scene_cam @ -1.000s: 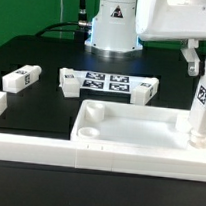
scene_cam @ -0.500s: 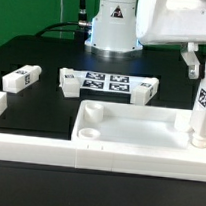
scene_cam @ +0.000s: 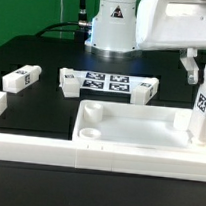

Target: Assemble desk

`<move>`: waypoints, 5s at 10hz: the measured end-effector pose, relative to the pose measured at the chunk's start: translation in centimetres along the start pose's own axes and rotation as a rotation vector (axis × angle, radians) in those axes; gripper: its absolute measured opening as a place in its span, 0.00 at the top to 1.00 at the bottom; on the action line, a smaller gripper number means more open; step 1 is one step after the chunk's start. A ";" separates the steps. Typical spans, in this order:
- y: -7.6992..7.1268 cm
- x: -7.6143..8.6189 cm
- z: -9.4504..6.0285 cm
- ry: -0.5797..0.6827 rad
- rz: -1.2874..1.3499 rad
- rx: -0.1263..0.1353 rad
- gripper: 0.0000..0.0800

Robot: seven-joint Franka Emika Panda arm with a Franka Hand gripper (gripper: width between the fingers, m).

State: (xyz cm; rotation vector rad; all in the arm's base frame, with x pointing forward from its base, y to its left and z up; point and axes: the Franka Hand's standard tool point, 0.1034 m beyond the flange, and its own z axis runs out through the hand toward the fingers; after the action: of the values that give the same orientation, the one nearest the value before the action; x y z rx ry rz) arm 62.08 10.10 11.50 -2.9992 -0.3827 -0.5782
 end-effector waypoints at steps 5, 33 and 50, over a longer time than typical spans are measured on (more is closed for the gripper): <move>0.1 0.2 0.1 0.025 0.000 -0.005 0.64; -1.3 1.2 -1.0 -0.451 0.002 0.049 0.19; 0.5 2.1 0.4 -0.433 -0.018 0.041 0.33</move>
Offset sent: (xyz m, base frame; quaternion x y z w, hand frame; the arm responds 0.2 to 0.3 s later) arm -0.0030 0.0016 -0.0129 0.0038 0.0142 -0.0131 0.9998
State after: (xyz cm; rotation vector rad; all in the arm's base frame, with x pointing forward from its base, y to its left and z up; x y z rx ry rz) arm 64.18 10.18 11.93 -3.0652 -0.4353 0.0878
